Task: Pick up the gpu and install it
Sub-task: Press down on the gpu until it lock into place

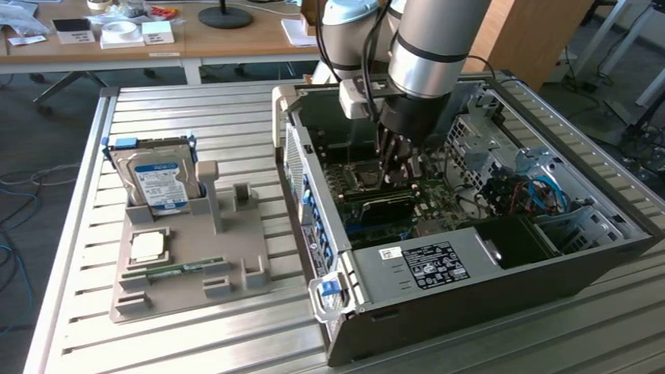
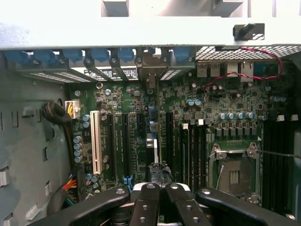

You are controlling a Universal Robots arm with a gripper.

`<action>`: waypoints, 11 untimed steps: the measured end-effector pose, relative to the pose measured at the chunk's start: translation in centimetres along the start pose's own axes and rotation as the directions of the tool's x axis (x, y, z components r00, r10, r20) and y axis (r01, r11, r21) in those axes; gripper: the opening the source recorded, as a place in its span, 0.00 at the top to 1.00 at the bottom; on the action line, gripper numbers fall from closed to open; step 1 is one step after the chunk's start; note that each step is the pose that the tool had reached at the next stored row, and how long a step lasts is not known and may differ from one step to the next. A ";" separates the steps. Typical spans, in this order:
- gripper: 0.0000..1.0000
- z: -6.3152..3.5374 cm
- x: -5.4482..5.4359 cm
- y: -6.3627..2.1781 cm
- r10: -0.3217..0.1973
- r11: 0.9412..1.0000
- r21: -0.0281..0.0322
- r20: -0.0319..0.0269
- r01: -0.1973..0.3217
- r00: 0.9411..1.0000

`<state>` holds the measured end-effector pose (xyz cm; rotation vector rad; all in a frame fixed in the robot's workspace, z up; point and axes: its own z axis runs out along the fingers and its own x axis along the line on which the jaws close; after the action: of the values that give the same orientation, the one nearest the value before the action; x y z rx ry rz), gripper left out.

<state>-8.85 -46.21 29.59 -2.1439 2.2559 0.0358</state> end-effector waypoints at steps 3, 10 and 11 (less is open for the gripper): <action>0.89 0.00 0.0 0.00 0.000 1.000 0.000 0.000 0.000 1.000; 0.89 0.41 -0.4 0.01 0.000 1.000 0.000 0.000 0.000 1.000; 0.89 0.56 -0.4 0.02 0.000 1.000 0.000 0.000 0.000 1.000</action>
<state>-8.85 -45.81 29.04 -2.1440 2.2557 0.0358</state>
